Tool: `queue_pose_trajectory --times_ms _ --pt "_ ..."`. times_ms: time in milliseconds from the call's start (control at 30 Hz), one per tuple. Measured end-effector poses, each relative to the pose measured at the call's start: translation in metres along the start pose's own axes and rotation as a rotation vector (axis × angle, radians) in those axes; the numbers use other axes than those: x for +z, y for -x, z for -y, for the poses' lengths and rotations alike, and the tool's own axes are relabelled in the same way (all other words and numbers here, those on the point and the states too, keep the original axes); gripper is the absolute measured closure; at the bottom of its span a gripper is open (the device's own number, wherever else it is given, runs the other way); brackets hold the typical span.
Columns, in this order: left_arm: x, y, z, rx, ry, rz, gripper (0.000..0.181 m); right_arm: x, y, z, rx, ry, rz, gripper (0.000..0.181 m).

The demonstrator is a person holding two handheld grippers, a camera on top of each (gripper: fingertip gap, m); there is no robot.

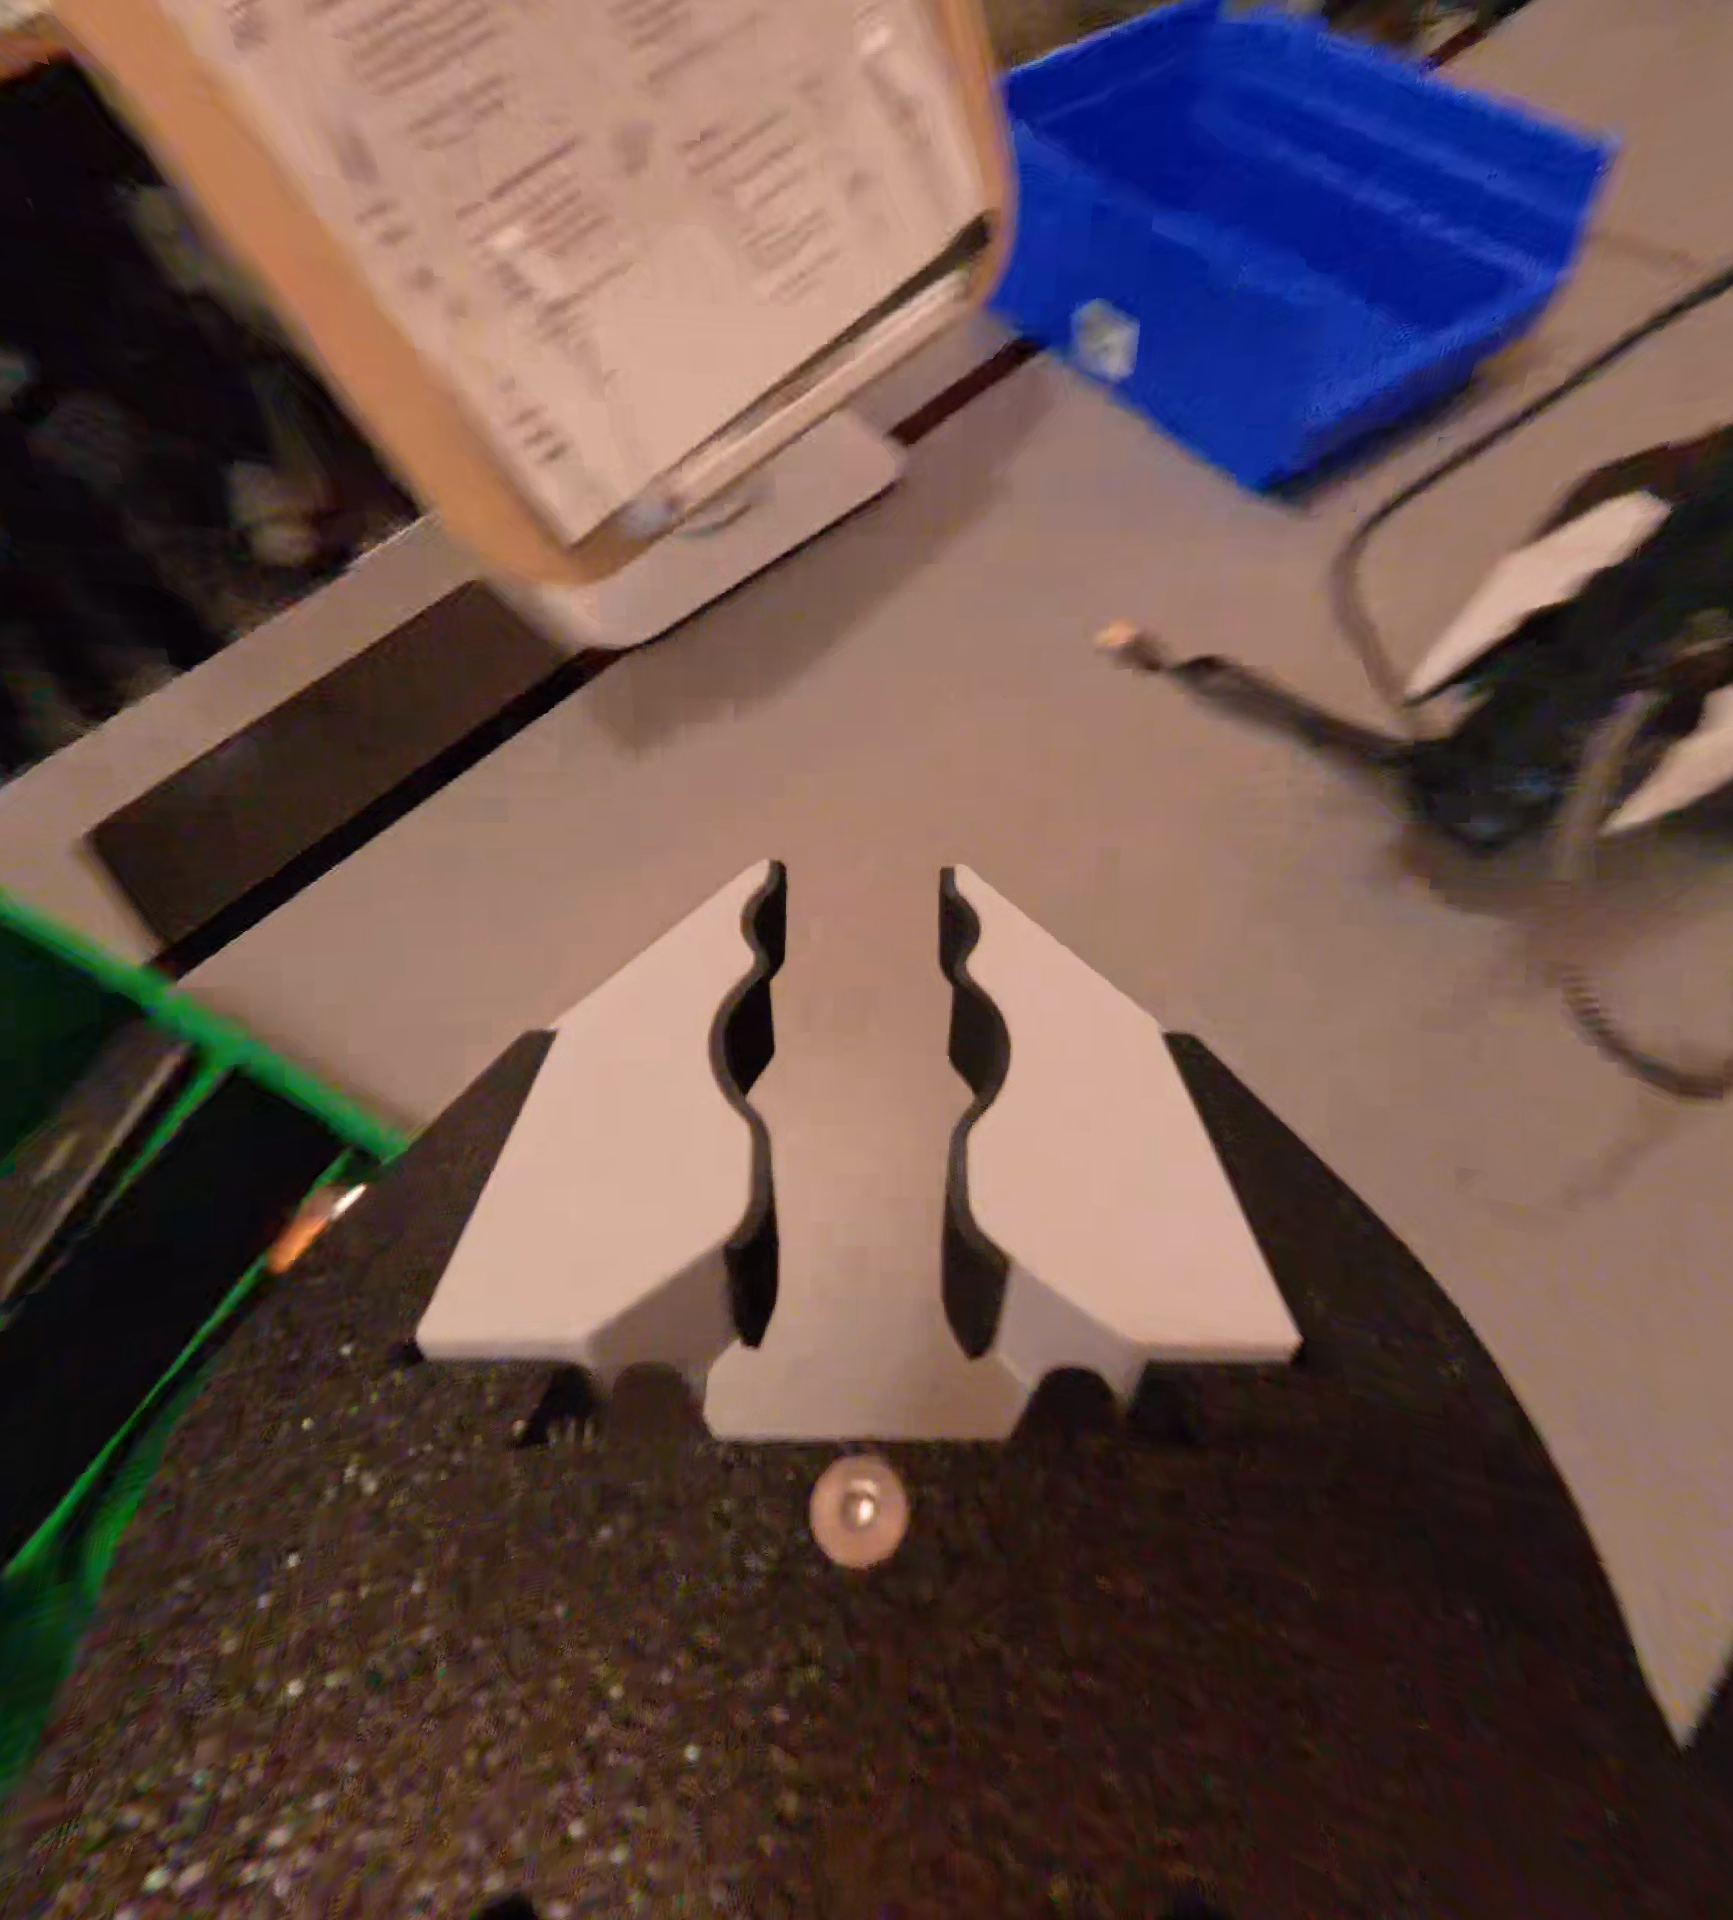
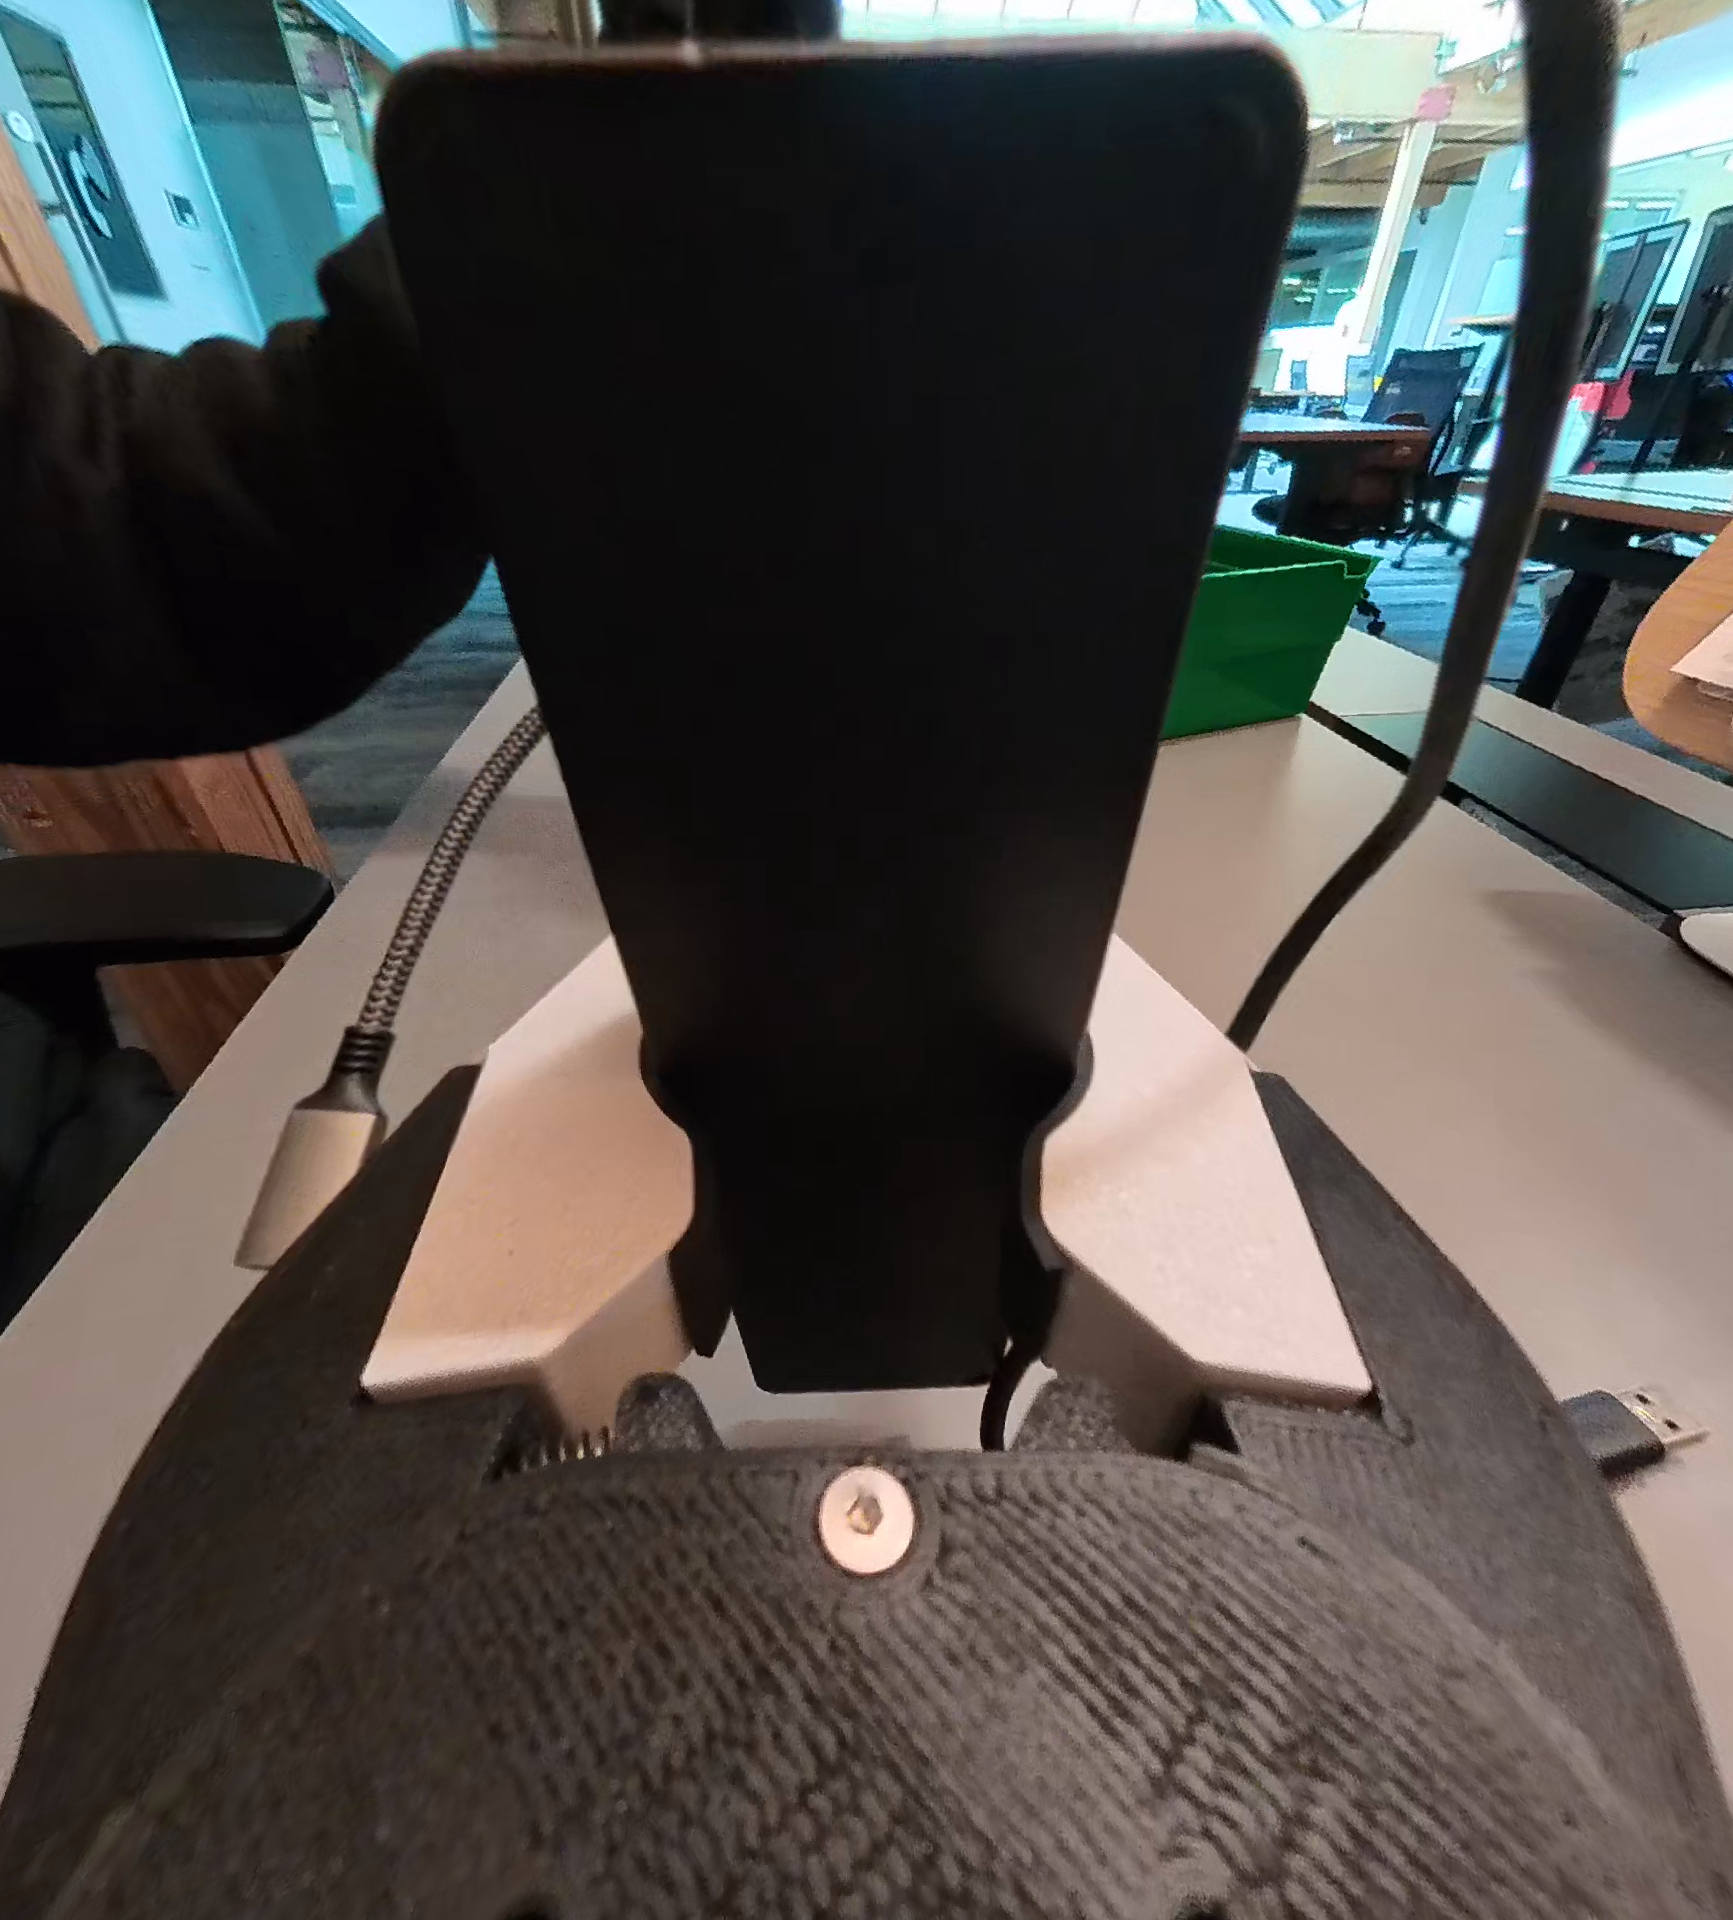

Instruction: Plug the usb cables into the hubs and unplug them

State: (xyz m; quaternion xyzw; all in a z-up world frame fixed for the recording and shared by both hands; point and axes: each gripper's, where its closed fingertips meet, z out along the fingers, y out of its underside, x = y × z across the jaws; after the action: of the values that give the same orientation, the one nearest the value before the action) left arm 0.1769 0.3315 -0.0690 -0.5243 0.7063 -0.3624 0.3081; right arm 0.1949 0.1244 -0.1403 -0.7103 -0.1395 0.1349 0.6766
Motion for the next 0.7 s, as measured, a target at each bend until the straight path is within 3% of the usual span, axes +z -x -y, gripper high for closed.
queue_pose_trajectory --times_ms 100,267,367,600,667,700 --pt "-0.018 0.090 -0.061 -0.079 0.212 0.169 0.154 0.001 0.000 -0.002 0.002 0.011 0.007 0.119" --pt "-0.007 0.169 -0.137 -0.039 0.485 0.254 0.154 0.003 0.002 -0.005 0.000 0.024 0.015 0.119" --pt "0.009 0.186 -0.172 -0.049 0.624 0.222 0.162 0.003 0.002 -0.006 0.012 0.014 0.023 0.119" --pt "0.046 0.198 -0.207 -0.090 0.672 0.184 0.156 0.001 0.000 -0.006 0.019 0.009 0.025 0.119" --pt "0.051 0.198 -0.202 -0.131 0.622 0.179 0.152 0.001 0.001 -0.007 0.022 0.011 0.028 0.119" --pt "0.050 0.200 -0.203 -0.157 0.630 0.194 0.174 0.002 0.000 -0.008 0.022 0.015 0.026 0.119"
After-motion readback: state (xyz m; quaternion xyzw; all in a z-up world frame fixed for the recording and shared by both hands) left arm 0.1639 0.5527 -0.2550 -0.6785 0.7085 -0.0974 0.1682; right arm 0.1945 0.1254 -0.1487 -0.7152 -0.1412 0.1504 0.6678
